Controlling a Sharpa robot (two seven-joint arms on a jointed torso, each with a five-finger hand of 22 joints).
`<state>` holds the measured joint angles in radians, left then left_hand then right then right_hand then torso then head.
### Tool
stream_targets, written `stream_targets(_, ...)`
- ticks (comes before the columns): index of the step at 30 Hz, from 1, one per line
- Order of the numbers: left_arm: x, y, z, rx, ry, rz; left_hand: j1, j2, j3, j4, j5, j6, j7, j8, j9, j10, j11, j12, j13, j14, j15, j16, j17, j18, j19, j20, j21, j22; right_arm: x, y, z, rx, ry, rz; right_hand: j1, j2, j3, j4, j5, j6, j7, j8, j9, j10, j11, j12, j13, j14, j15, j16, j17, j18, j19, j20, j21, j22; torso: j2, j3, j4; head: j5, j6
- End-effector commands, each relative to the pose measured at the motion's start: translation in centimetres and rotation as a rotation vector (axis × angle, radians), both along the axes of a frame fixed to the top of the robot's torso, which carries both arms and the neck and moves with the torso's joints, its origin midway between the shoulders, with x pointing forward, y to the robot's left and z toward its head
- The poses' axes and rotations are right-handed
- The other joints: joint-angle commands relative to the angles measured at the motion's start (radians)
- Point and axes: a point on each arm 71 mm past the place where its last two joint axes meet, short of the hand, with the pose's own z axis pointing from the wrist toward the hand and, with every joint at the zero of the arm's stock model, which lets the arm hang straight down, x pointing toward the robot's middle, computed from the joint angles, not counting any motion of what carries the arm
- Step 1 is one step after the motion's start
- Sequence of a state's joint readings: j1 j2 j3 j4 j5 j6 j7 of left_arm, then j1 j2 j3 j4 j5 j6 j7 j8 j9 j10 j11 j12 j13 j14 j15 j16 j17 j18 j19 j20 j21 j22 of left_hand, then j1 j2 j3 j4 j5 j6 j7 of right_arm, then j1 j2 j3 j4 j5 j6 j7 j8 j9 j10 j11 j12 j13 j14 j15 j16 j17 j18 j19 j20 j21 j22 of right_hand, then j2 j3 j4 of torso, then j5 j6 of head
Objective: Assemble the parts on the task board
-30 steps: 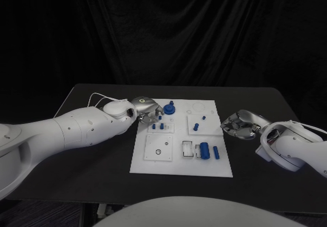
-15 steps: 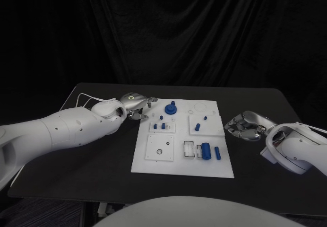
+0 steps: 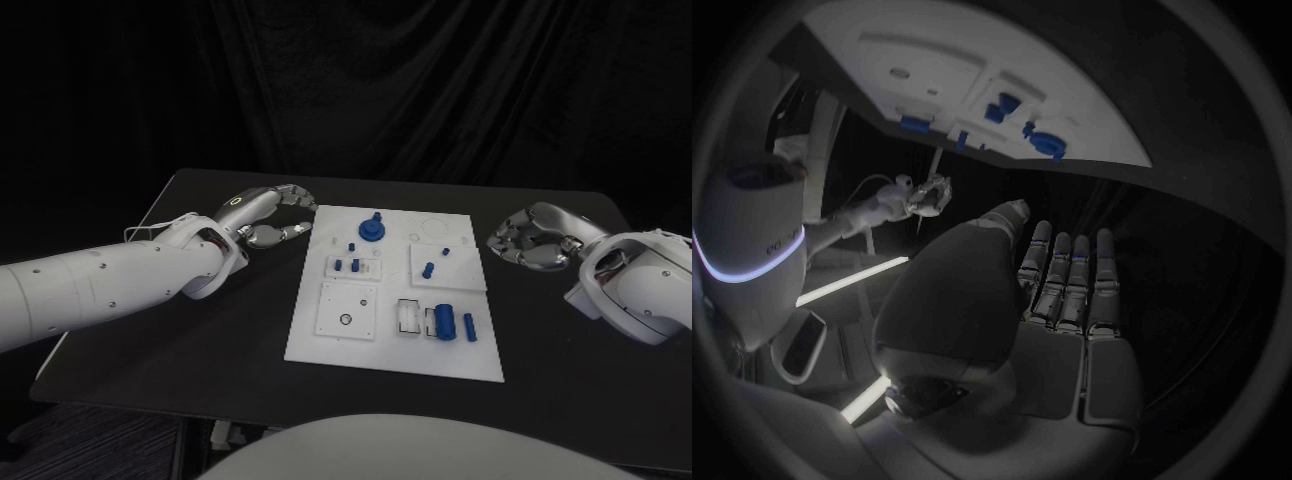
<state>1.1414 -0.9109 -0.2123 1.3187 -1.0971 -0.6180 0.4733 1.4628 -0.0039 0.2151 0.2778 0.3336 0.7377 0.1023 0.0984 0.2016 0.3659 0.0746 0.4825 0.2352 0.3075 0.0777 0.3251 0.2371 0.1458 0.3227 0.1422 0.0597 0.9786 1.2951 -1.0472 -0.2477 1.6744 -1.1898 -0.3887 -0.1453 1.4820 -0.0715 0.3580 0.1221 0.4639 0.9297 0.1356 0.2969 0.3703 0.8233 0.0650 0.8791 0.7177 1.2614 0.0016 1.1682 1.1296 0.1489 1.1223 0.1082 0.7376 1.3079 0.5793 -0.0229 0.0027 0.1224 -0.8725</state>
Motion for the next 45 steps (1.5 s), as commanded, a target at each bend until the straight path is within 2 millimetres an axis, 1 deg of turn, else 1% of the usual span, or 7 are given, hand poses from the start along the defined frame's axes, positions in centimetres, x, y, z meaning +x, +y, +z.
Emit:
stream_targets(1,-0.4,0.6,0.6,-0.565,0.243,0.043,-0.053,0.033,-0.040,0.006,0.049,-0.002,0.001,-0.011,-0.020,-0.048,0.004,-0.013,-0.046,-0.108,0.007,-0.094,-0.092,-0.006,-0.187,0.017,-0.021,-0.369,0.7,0.8,1.1,-0.105,-0.063,0.052,0.002,-0.015,0.002,-0.008,-0.013,-0.017,0.005,0.010,0.007,-0.033,0.008,-0.045,-0.032,-0.033,0.006,-0.042,-0.041,0.017,-0.021,0.004,-0.040,0.008,0.004,-0.0036,0.0091,-0.012,0.000)
stream_targets(6,-1.5,-0.1,0.8,-0.930,0.450,0.027,-0.156,0.090,-0.147,0.017,0.098,-0.132,-0.002,-0.043,-0.075,-0.172,-0.003,-0.141,-0.138,-0.227,0.013,-0.199,-0.177,0.016,-0.287,0.042,-0.034,-0.631,1.6,2.0,1.9,-0.197,-0.141,0.112,0.005,-0.023,-0.002,-0.021,-0.023,-0.058,0.015,0.008,0.006,-0.123,0.030,-0.118,-0.078,-0.062,0.022,-0.076,-0.076,0.020,-0.040,0.015,-0.075,0.009,0.008,-0.0072,0.0172,-0.019,0.000)
stream_targets(17,-3.6,-2.4,1.5,-1.237,0.663,-0.121,-0.315,0.229,-0.424,0.016,-0.054,-0.531,-0.122,-0.072,-0.175,-0.333,-0.098,-0.291,-0.206,-0.304,0.000,-0.308,-0.232,0.027,-0.315,0.036,-0.045,-0.838,3.3,3.0,0.5,-0.390,-0.195,0.191,-0.021,-0.047,0.012,-0.011,-0.110,-0.171,-0.017,-0.108,-0.071,-0.221,0.078,-0.345,-0.269,-0.065,0.047,-0.077,-0.098,0.019,-0.018,0.042,-0.080,0.026,0.012,-0.0170,0.0289,-0.042,0.000)
stream_targets(18,-3.7,-2.4,1.5,-1.244,0.669,-0.126,-0.313,0.232,-0.429,0.015,-0.056,-0.540,-0.128,-0.073,-0.176,-0.337,-0.100,-0.295,-0.207,-0.304,0.001,-0.310,-0.233,0.026,-0.315,0.035,-0.045,-0.840,3.2,2.9,0.3,-0.395,-0.193,0.194,-0.024,-0.047,0.009,-0.010,-0.116,-0.170,-0.019,-0.114,-0.076,-0.217,0.078,-0.352,-0.279,-0.065,0.047,-0.078,-0.101,0.020,-0.016,0.043,-0.083,0.025,0.012,-0.0170,0.0289,-0.046,0.000)
stream_targets(20,-3.9,-2.5,1.6,-1.253,0.677,-0.134,-0.310,0.236,-0.436,0.015,-0.054,-0.551,-0.138,-0.074,-0.177,-0.342,-0.101,-0.299,-0.208,-0.305,0.002,-0.312,-0.233,0.024,-0.315,0.035,-0.046,-0.843,3.2,2.9,-0.1,-0.400,-0.192,0.198,-0.029,-0.046,0.004,-0.007,-0.108,-0.161,-0.017,-0.123,-0.087,-0.200,0.079,-0.364,-0.300,-0.066,0.050,-0.077,-0.104,0.017,-0.012,0.047,-0.088,0.025,0.020,-0.0380,0.0538,-0.078,0.000)
stream_targets(28,-4.5,-2.7,1.9,-1.267,0.694,-0.168,-0.269,0.227,-0.468,0.013,-0.019,-0.562,-0.215,-0.075,-0.178,-0.353,-0.078,-0.304,-0.209,-0.305,0.022,-0.309,-0.232,0.024,-0.313,0.057,-0.045,-0.846,3.1,3.1,-1.6,-0.408,-0.179,0.210,-0.029,-0.048,0.006,-0.013,-0.066,-0.137,-0.017,-0.130,-0.097,-0.159,0.076,-0.378,-0.331,-0.062,0.052,-0.071,-0.105,0.016,0.003,0.047,-0.077,0.035,0.042,-0.0637,0.0838,-0.134,0.000)
stream_targets(45,-4.7,-3.1,2.0,-1.239,0.675,-0.194,-0.257,0.236,-0.492,0.014,-0.021,-0.575,-0.176,-0.076,-0.179,-0.354,-0.075,-0.293,-0.209,-0.307,-0.007,-0.317,-0.235,0.008,-0.314,0.009,-0.047,-0.872,3.5,2.6,-5.0,-0.402,-0.173,0.207,-0.049,-0.042,-0.004,0.002,-0.099,-0.113,-0.016,-0.135,-0.104,-0.117,0.071,-0.381,-0.355,-0.063,0.053,-0.074,-0.115,0.016,0.009,0.048,-0.089,0.034,0.052,-0.0732,0.0831,-0.148,0.000)
